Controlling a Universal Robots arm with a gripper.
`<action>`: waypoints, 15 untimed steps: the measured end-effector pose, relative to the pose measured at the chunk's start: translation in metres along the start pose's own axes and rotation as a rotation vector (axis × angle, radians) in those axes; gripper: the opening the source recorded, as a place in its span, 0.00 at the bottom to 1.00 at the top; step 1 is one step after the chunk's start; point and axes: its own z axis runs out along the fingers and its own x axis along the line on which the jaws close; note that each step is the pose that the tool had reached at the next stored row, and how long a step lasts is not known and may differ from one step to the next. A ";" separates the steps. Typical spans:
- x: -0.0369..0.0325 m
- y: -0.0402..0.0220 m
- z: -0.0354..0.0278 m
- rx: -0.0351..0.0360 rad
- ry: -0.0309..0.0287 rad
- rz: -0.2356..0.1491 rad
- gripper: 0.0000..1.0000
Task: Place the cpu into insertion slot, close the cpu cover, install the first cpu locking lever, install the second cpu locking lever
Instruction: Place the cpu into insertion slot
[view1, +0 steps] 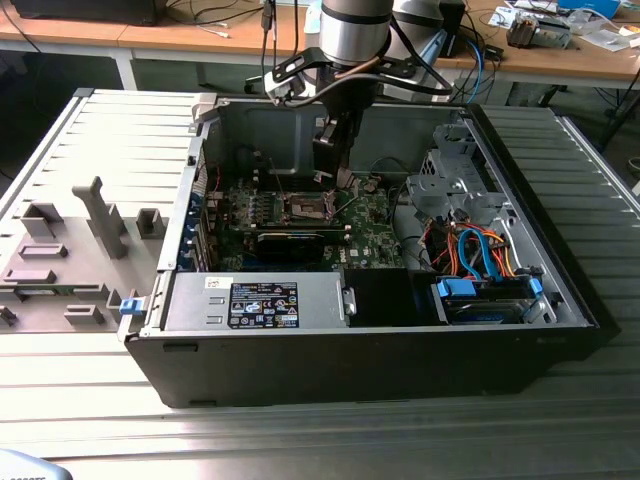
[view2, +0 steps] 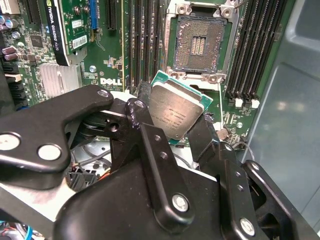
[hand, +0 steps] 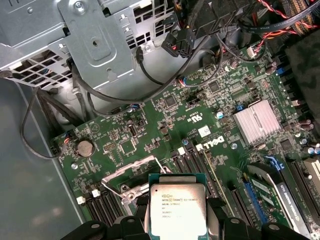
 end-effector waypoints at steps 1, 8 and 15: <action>0.0000 0.0000 0.0000 0.0001 0.0000 0.001 0.54; 0.0000 0.0000 0.0001 0.0003 -0.0001 0.009 0.54; 0.0000 0.0000 0.0003 0.0005 -0.0001 0.016 0.54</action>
